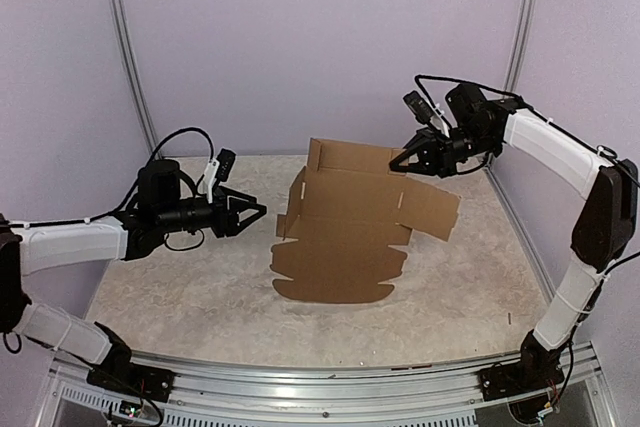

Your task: Fold the paper box

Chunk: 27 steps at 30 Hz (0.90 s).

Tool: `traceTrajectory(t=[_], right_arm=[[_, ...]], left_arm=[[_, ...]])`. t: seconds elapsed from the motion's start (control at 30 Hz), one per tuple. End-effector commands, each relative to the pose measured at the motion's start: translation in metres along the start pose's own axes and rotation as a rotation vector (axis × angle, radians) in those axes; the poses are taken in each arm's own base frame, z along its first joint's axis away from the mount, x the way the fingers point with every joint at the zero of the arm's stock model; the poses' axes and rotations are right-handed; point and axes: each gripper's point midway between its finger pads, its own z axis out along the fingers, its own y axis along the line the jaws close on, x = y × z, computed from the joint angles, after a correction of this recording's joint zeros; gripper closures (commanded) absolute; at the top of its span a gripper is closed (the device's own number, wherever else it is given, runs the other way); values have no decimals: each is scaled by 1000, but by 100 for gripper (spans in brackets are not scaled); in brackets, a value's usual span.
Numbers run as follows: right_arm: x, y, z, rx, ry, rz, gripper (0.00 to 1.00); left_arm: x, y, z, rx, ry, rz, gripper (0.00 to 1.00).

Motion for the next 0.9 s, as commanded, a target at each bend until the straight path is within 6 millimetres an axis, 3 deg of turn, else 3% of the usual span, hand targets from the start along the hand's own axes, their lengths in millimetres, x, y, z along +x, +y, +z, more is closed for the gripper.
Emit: traceTrajectory(t=[0.0, 0.3, 0.6, 0.87], right_arm=[[-5, 1, -4, -12, -29, 31, 100], [-5, -9, -5, 53, -14, 30, 100], [6, -42, -12, 228, 28, 61, 100], [6, -48, -14, 255, 31, 63, 100]], left_arm=[[10, -18, 15, 139, -3, 30, 47], [20, -45, 40, 323, 61, 20, 51], [21, -57, 40, 406, 85, 0, 51], [28, -65, 42, 464, 128, -29, 51]])
